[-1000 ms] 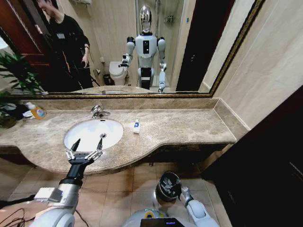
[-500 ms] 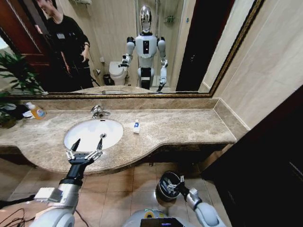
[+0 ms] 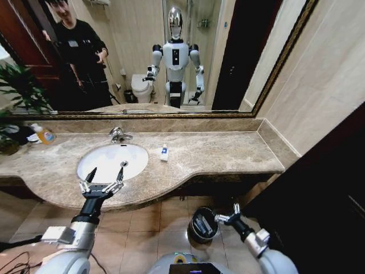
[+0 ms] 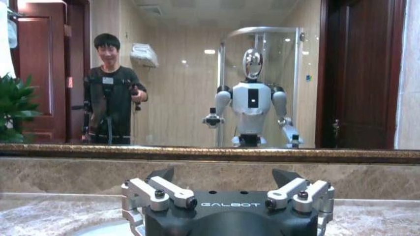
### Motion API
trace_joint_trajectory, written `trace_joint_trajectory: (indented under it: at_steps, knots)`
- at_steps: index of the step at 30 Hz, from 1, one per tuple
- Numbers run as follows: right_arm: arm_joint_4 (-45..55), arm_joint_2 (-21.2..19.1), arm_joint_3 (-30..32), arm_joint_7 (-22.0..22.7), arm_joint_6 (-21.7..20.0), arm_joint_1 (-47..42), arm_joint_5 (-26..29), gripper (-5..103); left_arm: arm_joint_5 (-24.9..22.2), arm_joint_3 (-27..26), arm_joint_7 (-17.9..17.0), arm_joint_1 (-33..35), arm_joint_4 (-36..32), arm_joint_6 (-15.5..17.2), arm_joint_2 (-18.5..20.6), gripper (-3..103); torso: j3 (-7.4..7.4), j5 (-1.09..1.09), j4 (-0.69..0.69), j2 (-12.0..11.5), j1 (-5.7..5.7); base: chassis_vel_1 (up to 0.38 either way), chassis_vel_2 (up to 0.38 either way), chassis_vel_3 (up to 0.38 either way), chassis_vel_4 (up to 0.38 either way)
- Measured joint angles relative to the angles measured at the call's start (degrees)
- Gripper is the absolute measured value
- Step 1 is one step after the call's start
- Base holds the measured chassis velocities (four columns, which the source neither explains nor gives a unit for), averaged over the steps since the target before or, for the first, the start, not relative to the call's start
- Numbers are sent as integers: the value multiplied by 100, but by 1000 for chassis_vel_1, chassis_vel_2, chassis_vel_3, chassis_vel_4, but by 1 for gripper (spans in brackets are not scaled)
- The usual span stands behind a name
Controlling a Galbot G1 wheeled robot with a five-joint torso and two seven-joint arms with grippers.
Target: Pick up the trash from the sink and place it in the trash bin.
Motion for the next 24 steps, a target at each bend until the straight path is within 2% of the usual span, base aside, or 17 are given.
trace_joint_trajectory:
  at_steps: [4, 7, 8, 9, 11, 12, 14, 16, 17, 19, 24]
  knots:
    - [314, -117, -32, 117, -234, 351, 172, 100, 0, 0, 0, 0, 0, 0, 0, 100, 0, 0, 0, 0, 0, 0, 0, 0, 0]
    - [624, -332, -198, 317, -660, 1023, 521, 100, 0, 0, 0, 0, 0, 0, 0, 100, 1, 1, 1, 0, 1, 0, 0, 0, 0]
    - [624, -332, -198, 317, -660, 1023, 521, 100, 0, 0, 0, 0, 0, 0, 0, 100, 1, 1, 1, 0, 1, 0, 0, 0, 0]
    - [678, -397, -247, 342, -780, 1185, 591, 100, 0, 0, 0, 0, 0, 0, 0, 100, 0, 0, 2, 0, 1, 0, 0, 0, 0]
    - [803, -561, -453, 437, -1307, 1707, 765, 100, 0, 0, 0, 0, 0, 0, 0, 100, 1, -1, 1, 0, 1, 0, 0, 0, 0]
    - [803, -561, -453, 437, -1307, 1707, 765, 100, 0, 0, 0, 0, 0, 0, 0, 100, 1, -1, 1, 0, 1, 0, 0, 0, 0]
    - [847, -661, -717, 579, -1684, 2148, 927, 100, 0, 0, 0, 0, 0, 0, 0, 100, 1, -1, 1, 0, 1, 0, 0, 0, 0]
    - [862, -710, -971, 704, -1891, 2454, 1014, 100, 0, 0, 0, 0, 0, 0, 0, 100, 1, 0, 2, -1, 2, 0, 0, 0, 0]
    - [862, -710, -971, 704, -1891, 2454, 1014, 100, 0, 0, 0, 0, 0, 0, 0, 100, 1, 0, 2, -1, 2, 0, 0, 0, 0]
    - [867, -751, -1436, 851, -2093, 2842, 1107, 100, 0, 0, 0, 0, 0, 0, 0, 100, 1, 0, 1, 0, 2, 0, 0, 0, 0]
    - [782, -798, -1915, 846, -2158, 3217, 1227, 100, 0, 0, 0, 0, 0, 0, 0, 100, 1, 0, 1, 0, 1, 0, 0, 0, 0]
